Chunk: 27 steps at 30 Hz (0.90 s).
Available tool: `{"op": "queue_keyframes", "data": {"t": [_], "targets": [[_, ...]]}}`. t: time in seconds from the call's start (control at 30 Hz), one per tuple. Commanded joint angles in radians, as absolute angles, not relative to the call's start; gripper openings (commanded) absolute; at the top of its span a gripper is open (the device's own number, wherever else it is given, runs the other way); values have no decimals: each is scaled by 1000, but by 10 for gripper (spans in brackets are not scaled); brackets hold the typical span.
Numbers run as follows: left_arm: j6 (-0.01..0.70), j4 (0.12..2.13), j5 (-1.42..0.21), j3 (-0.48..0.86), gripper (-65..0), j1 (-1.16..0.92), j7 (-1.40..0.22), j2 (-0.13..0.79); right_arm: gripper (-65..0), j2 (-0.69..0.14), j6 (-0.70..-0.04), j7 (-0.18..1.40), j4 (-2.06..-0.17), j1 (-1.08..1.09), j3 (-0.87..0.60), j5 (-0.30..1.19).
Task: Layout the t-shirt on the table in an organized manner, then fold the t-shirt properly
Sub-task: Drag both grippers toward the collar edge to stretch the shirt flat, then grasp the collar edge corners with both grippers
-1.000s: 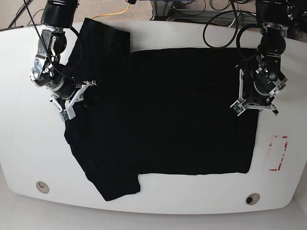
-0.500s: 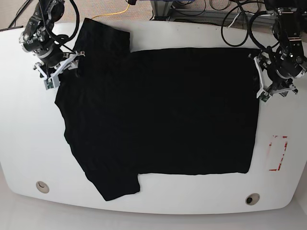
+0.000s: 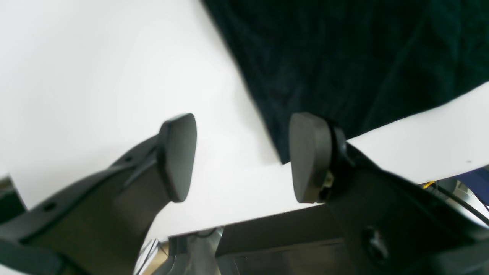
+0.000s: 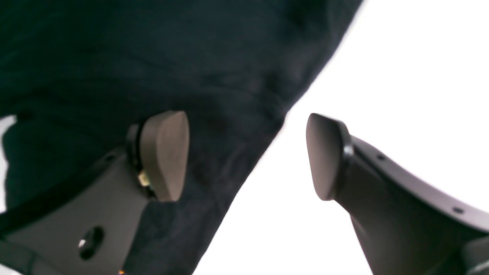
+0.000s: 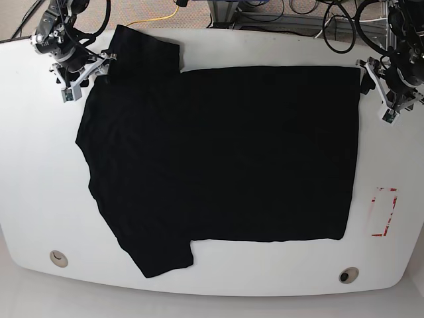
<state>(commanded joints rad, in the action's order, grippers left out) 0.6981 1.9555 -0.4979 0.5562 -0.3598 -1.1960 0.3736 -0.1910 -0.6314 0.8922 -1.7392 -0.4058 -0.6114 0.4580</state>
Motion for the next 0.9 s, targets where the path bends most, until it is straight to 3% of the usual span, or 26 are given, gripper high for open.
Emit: {"op": "queue_keyframes", "data": {"t": [0.6,0.73,0.9], "targets": [[698,1954,-498,570,-290,-383,-1196,389,-200,-156,-633,891,-1713,-394,-533,460],[698,1954,-498,596,-290,-387,-1196,387,-309,-156,-633,891,-1713,-390,-532,458],[698,1952,-498,608,-290,-427,-1196,389,-617,-156,-633,891,-1712,-387,-527,458]]}}
